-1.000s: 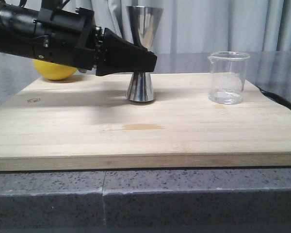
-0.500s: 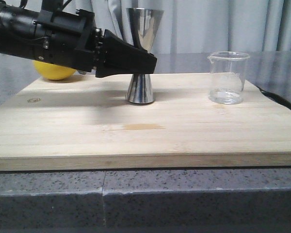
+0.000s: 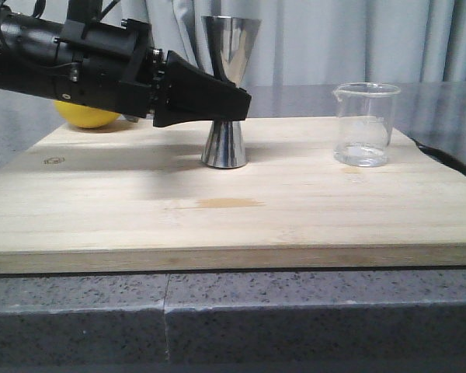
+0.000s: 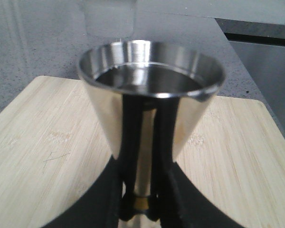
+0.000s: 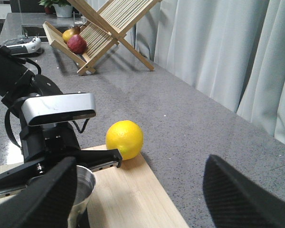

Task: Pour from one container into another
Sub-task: 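Lower the steel jigger onto the board with the left gripper, then open the left gripper and withdraw it from the jigger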

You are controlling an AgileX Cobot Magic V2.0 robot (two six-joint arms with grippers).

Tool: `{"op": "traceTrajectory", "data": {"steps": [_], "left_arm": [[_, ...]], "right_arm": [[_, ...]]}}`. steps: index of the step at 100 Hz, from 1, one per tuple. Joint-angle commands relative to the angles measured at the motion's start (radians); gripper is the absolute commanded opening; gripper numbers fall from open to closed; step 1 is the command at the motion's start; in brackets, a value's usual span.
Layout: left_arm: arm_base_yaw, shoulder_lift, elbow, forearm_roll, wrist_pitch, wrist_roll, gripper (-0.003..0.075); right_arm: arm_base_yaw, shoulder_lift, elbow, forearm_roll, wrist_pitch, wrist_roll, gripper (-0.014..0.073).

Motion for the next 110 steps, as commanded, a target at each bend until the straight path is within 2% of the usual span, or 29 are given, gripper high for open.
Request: {"op": "traceTrajectory", "data": {"steps": [1, 20, 27, 46, 71, 93, 110], "left_arm": [[0.002, -0.038, -0.029, -0.058, 0.082, 0.003, -0.0019], [0.002, -0.038, -0.029, -0.058, 0.082, 0.003, -0.0016], [0.002, -0.038, -0.029, -0.049, 0.08, 0.003, 0.0009], [0.002, -0.038, -0.029, -0.02, 0.077, -0.009, 0.0225], [0.002, -0.038, -0.029, -0.026, 0.088, -0.009, 0.0317], [0.008, -0.038, -0.029, -0.019, 0.082, -0.088, 0.0533], [0.051, -0.042, -0.029, 0.056, 0.108, -0.143, 0.0543]], "right_arm": [[-0.007, -0.041, -0.03, 0.057, 0.085, -0.004, 0.0501], [-0.007, -0.041, -0.03, 0.057, 0.085, -0.004, 0.0501], [-0.007, -0.041, -0.03, 0.057, 0.085, -0.004, 0.0501], [-0.007, -0.041, -0.03, 0.057, 0.085, -0.004, 0.0501], [-0.007, -0.041, -0.03, 0.057, 0.085, -0.004, 0.0501], [-0.007, -0.041, -0.03, 0.057, 0.085, -0.004, 0.0501], [-0.007, -0.041, -0.03, 0.057, 0.085, -0.004, 0.0501]]}}
